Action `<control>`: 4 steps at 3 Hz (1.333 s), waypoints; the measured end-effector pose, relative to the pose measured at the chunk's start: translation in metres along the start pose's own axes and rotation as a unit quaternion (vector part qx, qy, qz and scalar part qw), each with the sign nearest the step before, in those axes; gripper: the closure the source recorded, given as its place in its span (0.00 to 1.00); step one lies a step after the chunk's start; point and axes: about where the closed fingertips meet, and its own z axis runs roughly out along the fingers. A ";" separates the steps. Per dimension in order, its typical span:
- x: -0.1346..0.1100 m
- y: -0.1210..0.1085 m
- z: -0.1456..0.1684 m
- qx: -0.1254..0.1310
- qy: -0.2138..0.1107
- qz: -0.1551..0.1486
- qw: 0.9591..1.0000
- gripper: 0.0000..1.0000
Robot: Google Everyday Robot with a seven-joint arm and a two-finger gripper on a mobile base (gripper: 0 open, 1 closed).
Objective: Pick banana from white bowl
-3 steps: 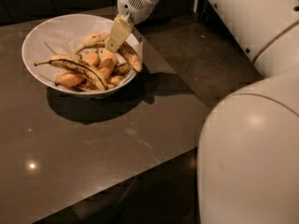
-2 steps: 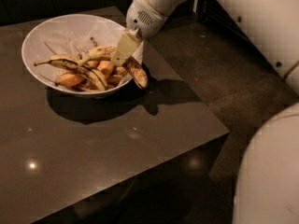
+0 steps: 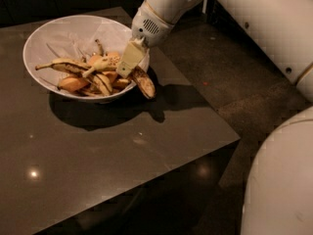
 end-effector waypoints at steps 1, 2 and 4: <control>0.008 0.009 -0.010 -0.001 0.006 0.003 1.000 1.00; 0.027 0.049 -0.039 0.010 0.013 0.021 1.000 1.00; 0.038 0.069 -0.043 0.007 0.027 0.032 0.999 1.00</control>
Offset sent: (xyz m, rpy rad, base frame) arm -0.0558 -0.0528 0.0212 -0.0026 0.0456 -0.0594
